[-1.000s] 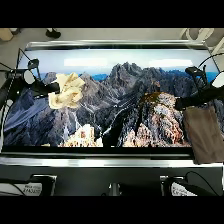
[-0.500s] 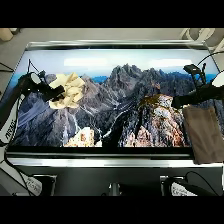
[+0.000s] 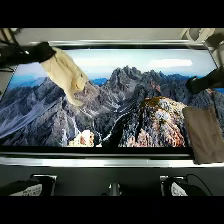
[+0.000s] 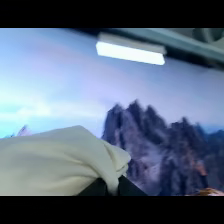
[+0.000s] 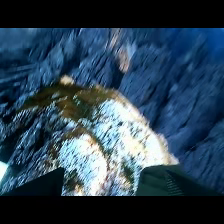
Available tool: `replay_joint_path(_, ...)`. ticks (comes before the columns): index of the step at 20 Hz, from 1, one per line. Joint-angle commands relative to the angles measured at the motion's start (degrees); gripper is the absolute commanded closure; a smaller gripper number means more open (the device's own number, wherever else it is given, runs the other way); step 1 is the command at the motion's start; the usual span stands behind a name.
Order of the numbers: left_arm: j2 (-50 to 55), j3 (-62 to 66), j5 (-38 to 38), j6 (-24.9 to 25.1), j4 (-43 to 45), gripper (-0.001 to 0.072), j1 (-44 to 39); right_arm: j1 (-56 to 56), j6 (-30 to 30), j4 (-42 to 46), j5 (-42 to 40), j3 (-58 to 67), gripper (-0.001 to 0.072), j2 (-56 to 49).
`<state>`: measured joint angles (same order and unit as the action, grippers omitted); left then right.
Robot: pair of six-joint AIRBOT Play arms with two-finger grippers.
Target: Fold the shirts.
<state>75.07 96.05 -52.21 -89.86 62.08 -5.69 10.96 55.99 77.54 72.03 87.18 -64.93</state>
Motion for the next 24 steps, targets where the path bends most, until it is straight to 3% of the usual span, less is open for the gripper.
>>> replay_joint_path(1,-12.9,0.3,3.4,2.5,-0.3,0.0681,-9.8,0.0,-0.3,0.0,-0.6,8.4,0.0068,7.0)
replay_joint_path(3,-15.3,0.3,3.9,1.9,4.9,0.0681,-17.1,0.0,-0.1,0.0,0.3,11.4,0.0091,11.1)
replay_joint_path(6,-14.4,-0.9,3.9,-4.2,13.6,0.0681,-26.3,0.0,-0.7,0.0,1.4,11.8,0.0090,16.6)
replay_joint_path(8,-12.6,-4.8,3.8,-4.2,15.5,0.0681,-30.9,0.0,-2.2,0.9,5.8,11.8,0.0090,17.4)
replay_joint_path(10,-9.7,-11.0,3.8,-4.4,15.5,0.0681,-33.9,0.0,-2.2,2.2,11.1,11.8,0.0090,16.1)
replay_joint_path(14,0.7,-22.6,7.3,-12.0,12.1,0.0681,-37.7,0.0,-2.0,2.3,17.4,11.5,0.0092,9.2)
replay_joint_path(17,11.6,-23.5,8.7,-8.5,2.3,0.0675,-40.2,0.0,-1.6,2.0,19.3,11.3,0.0092,1.2)
replay_joint_path(18,14.1,-22.6,7.4,-6.6,-1.7,0.0499,-40.2,-0.1,-1.3,1.3,19.6,11.3,0.0092,-1.6)
replay_joint_path(19,15.8,-20.9,4.4,-3.8,-5.5,0.0125,-39.4,0.0,-0.4,-0.3,20.7,11.3,0.0092,-3.8)
replay_joint_path(20,16.1,-19.1,1.1,-1.8,-6.2,0.0034,-37.9,-0.1,-0.1,-2.8,23.7,11.3,0.0092,-5.6)
replay_joint_path(22,14.7,-14.5,-5.5,0.9,-4.9,0.0036,-32.9,-0.1,-0.1,-6.6,27.3,11.1,0.0092,-8.1)
replay_joint_path(24,12.6,-10.4,-9.6,1.4,-2.7,0.0035,-25.9,-0.1,0.1,-8.1,25.2,9.3,0.0092,-8.4)
